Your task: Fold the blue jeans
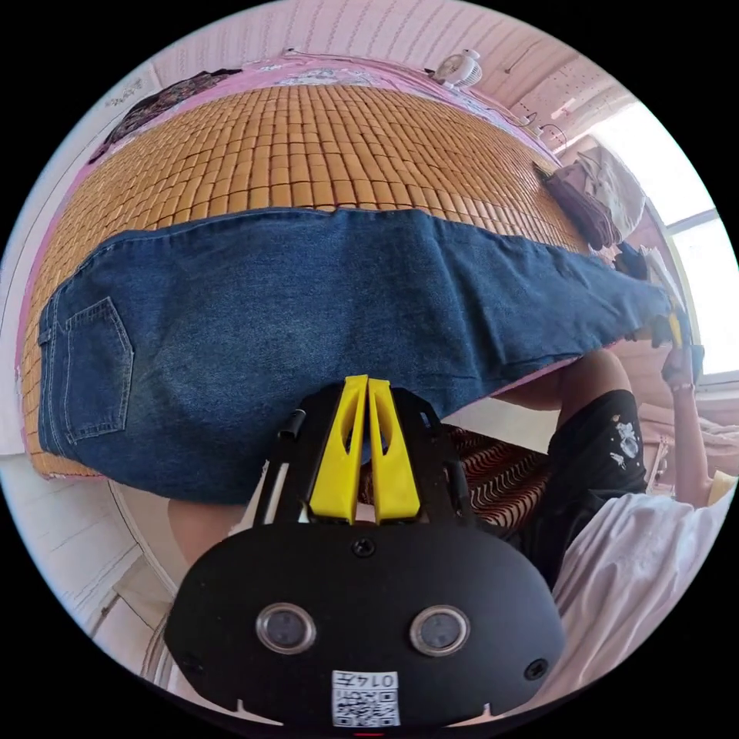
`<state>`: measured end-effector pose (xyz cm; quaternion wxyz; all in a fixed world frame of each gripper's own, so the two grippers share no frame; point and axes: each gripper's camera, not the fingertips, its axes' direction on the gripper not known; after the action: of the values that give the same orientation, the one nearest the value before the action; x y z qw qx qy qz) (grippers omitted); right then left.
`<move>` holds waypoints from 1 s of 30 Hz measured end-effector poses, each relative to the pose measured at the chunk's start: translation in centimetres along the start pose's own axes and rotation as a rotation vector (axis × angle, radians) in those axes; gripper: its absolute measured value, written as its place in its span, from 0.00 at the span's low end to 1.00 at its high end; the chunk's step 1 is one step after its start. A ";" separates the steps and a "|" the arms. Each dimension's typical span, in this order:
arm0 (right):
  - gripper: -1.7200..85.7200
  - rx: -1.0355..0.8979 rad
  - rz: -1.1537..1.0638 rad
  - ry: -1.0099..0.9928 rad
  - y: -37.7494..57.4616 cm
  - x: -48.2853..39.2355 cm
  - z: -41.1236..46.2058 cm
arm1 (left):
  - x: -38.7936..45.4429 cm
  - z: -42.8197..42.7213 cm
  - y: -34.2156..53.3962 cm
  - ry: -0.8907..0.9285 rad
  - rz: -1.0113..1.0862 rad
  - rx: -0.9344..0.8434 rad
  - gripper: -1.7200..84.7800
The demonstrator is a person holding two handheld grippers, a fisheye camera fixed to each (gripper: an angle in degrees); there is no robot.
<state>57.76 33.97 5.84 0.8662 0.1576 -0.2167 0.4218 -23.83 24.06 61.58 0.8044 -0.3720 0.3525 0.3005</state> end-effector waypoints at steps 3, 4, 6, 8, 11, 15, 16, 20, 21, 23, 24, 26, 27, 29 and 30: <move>0.05 0.096 -0.134 -0.030 -2.3 -4.7 -2.4 | 4.3 1.0 -1.8 0.093 0.127 -0.030 0.01; 0.04 0.133 -0.190 -0.044 -3.2 -6.9 -3.3 | 5.2 1.2 -2.2 0.117 0.147 -0.030 0.01; 0.05 0.170 -0.278 -0.066 -4.3 -10.5 -4.0 | 9.3 2.0 -4.2 0.209 0.231 -0.030 0.01; 0.05 0.162 -0.414 -0.116 -5.2 -16.1 -3.4 | 12.0 2.6 -5.9 0.297 0.269 -0.053 0.01; 0.05 0.028 -0.585 -0.181 -4.9 -23.5 1.3 | 13.1 0.8 -7.4 0.542 0.211 0.023 0.01; 0.05 -0.236 -0.777 -0.321 -1.1 -31.7 11.9 | 9.3 -5.9 -4.6 0.598 0.150 0.161 0.01; 0.05 -0.348 -0.824 -0.399 1.2 -34.2 16.2 | 8.3 -7.1 -3.7 0.580 0.138 0.180 0.01; 0.07 -0.748 -0.841 -0.601 13.5 -40.8 31.9 | -1.1 -14.7 5.1 0.428 -0.094 0.345 0.01; 0.08 -0.804 -0.844 -0.607 15.7 -41.3 34.0 | -3.9 -16.1 7.9 0.369 -0.188 0.379 0.01; 0.10 -1.027 -0.876 -0.442 24.1 -41.0 41.8 | -7.9 -17.4 12.1 0.307 -0.336 0.418 0.02; 0.10 -1.083 -0.871 -0.383 25.9 -40.5 43.3 | -10.1 -17.7 14.4 0.313 -0.419 0.439 0.02; 0.11 -1.279 -0.859 -0.334 30.5 -38.8 45.5 | -11.9 -17.9 16.9 0.335 -0.485 0.468 0.04; 0.11 -1.292 -0.861 -0.342 31.0 -38.5 45.3 | -12.2 -17.9 17.6 0.324 -0.495 0.477 0.06; 0.11 -1.307 -0.886 -0.296 31.6 -36.6 44.1 | -11.7 -17.7 17.5 0.288 -0.480 0.471 0.07; 0.11 -1.310 -0.885 -0.268 31.5 -36.0 43.8 | -11.2 -17.5 16.7 0.275 -0.457 0.469 0.08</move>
<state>2.19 8.85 27.93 0.8362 -0.2622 -0.4398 -0.1963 -48.69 16.49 55.68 0.8594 -0.2832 0.4247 -0.0293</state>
